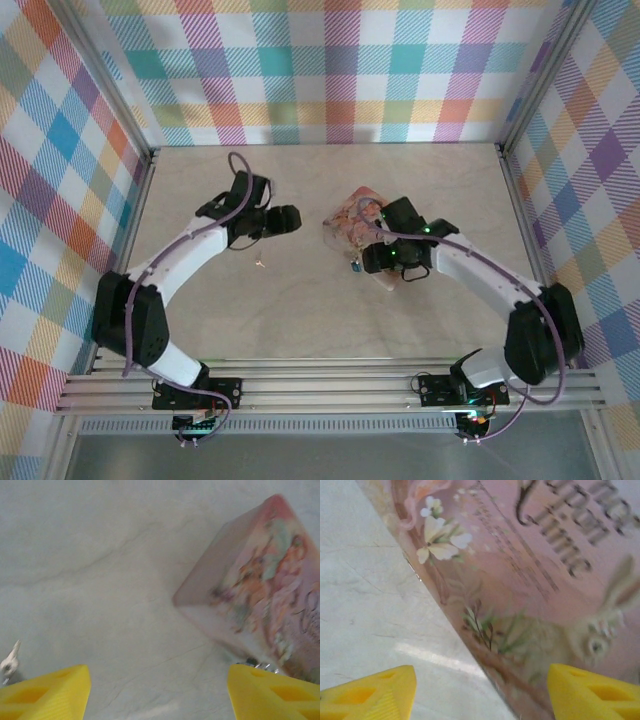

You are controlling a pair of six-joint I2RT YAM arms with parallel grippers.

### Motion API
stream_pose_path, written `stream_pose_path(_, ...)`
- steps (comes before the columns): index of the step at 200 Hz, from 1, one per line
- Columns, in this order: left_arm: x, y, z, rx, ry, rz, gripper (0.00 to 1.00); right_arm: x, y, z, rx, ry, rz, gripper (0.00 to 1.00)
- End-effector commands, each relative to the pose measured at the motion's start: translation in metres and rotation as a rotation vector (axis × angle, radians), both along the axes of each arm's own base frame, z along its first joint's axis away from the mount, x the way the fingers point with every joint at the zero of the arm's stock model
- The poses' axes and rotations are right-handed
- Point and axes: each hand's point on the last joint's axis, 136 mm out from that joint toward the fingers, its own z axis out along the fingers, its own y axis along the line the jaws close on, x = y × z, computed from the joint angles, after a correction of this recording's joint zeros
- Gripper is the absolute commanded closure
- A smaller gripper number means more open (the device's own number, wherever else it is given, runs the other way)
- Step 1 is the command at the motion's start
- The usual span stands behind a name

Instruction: Unlock a padlock with a key

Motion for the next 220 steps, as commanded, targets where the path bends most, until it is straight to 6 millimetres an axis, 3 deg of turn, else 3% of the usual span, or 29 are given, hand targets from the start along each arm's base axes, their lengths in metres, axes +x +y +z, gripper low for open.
stream_pose_path(1, 0.009, -0.026, -0.005, -0.017, 0.058, -0.114, 0.29, -0.019, -0.011, 0.006, 0.102, 0.065, -0.216, 0.24)
stream_pose_path(52, 0.066, -0.077, -0.014, -0.102, 0.130, -0.203, 0.33, -0.041, -0.043, -0.010, 0.244, 0.153, -0.502, 0.19)
stream_pose_path(102, 0.088, -0.118, -0.029, -0.173, 0.204, -0.321, 0.38, -0.047, -0.063, -0.016, 0.360, 0.198, -0.636, 0.18)
stream_pose_path(127, 0.076, -0.130, -0.042, -0.195, 0.252, -0.356, 0.41, -0.036, -0.056, -0.015, 0.456, 0.230, -0.612, 0.17)
stream_pose_path(154, 0.049, -0.140, -0.048, -0.238, 0.302, -0.407, 0.44, -0.023, -0.057, -0.021, 0.472, 0.296, -0.604, 0.18)
stream_pose_path(220, -0.006, -0.109, -0.056, -0.211, 0.342, -0.375, 0.47, 0.022, -0.041, -0.023, 0.466, 0.365, -0.493, 0.23)
